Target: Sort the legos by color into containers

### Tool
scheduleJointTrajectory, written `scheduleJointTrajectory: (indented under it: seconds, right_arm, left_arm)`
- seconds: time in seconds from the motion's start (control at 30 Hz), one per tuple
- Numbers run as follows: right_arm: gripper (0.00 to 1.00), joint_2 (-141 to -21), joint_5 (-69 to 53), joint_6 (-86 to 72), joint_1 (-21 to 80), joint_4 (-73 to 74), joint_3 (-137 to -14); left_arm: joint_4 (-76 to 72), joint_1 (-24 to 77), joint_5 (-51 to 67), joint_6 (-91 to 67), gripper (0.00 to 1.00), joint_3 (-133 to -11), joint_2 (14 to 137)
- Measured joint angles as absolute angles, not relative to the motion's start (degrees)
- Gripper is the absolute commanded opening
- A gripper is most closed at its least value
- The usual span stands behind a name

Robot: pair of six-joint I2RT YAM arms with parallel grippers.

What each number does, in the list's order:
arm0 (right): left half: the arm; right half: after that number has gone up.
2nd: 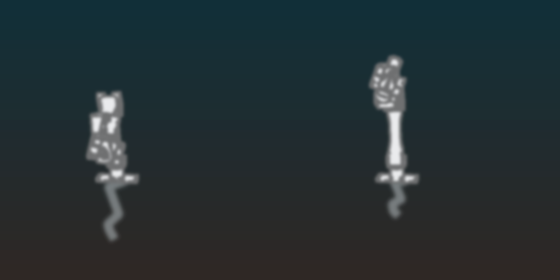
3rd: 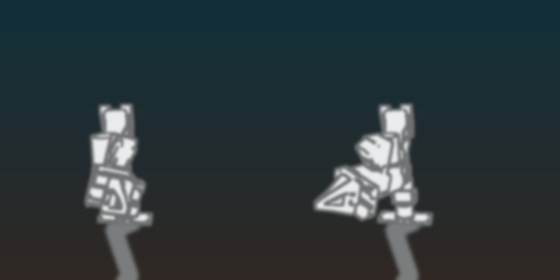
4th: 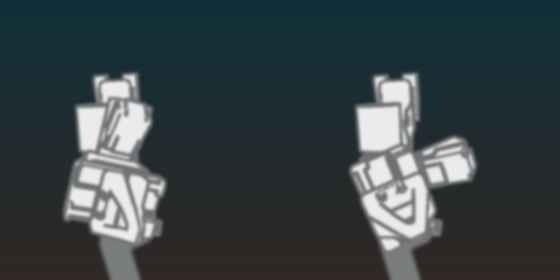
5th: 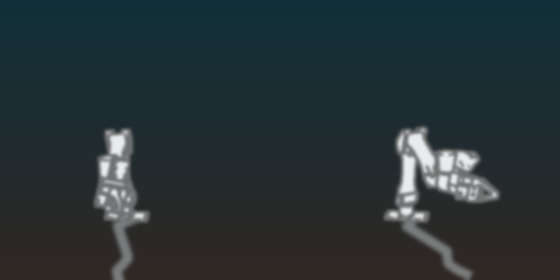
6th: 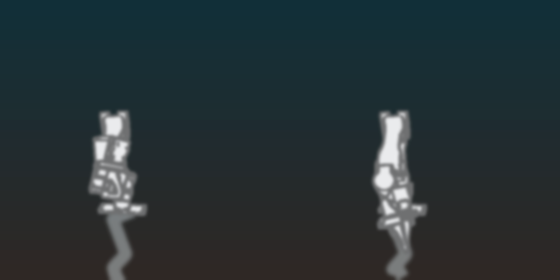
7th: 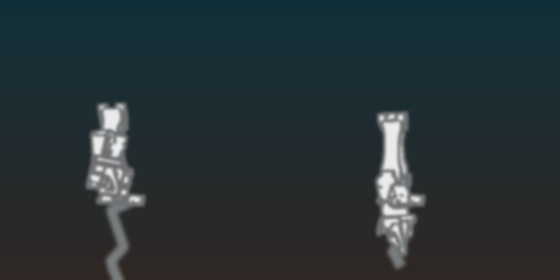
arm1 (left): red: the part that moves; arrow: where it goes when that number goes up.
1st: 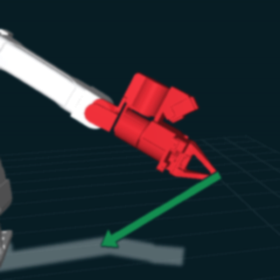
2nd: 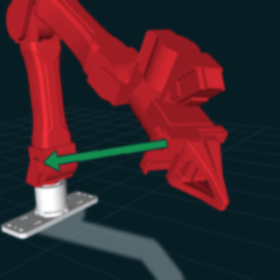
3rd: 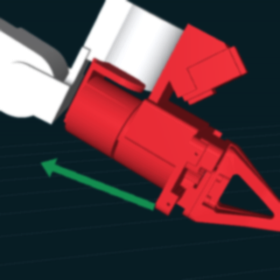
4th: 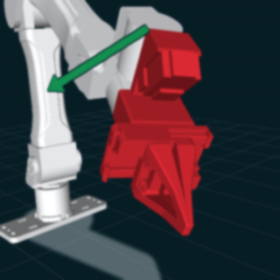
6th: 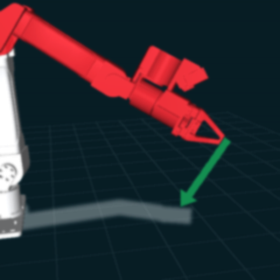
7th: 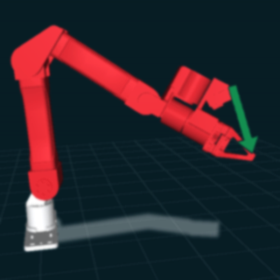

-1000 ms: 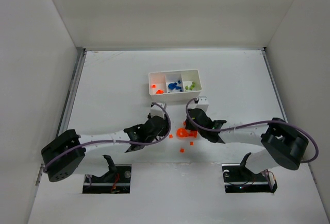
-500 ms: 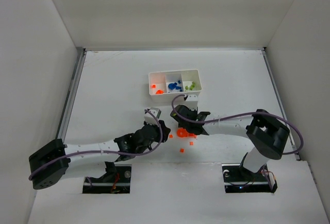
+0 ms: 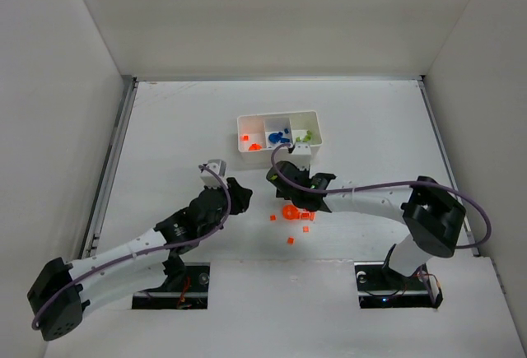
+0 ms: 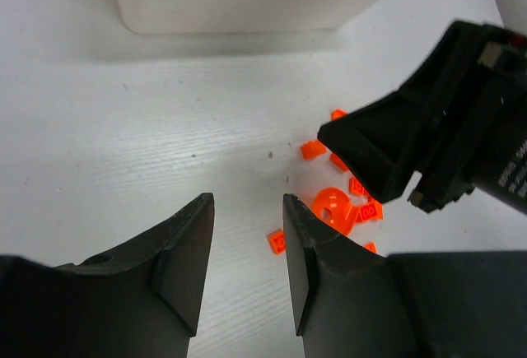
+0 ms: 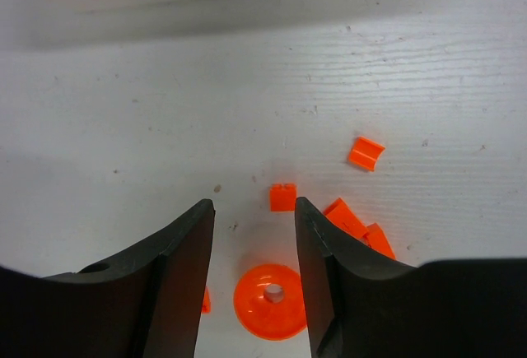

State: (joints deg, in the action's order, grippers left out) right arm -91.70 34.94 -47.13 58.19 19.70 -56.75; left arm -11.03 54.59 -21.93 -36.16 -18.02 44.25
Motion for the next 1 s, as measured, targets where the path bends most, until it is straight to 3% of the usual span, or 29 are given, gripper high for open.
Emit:
scheduleJointTrajectory:
  seconds: [0.23, 0.7, 0.87, 1.0]
  right_arm:
    - [0.48, -94.26, 34.54, -47.11, 57.58, 17.17, -56.62]
    - [0.42, -97.8, 34.57, -47.68, 55.9, 12.75, -51.81]
    - [0.27, -97.78, 34.09, -47.31, 55.88, 9.32, -50.76]
    - [0.22, -96.97, 33.58, -47.11, 55.86, 8.12, -49.78]
  left_arm:
    - [-9.34, 50.19, -18.04, -37.36, 0.36, -18.0, 43.72]
    - [-6.42, 56.9, -18.11, -40.01, 0.35, -17.41, 46.37]
    - [-6.13, 58.52, -19.14, -40.58, 0.35, -17.43, 49.1]
    - [-6.04, 59.24, -19.79, -40.56, 0.36, -18.04, 52.99]
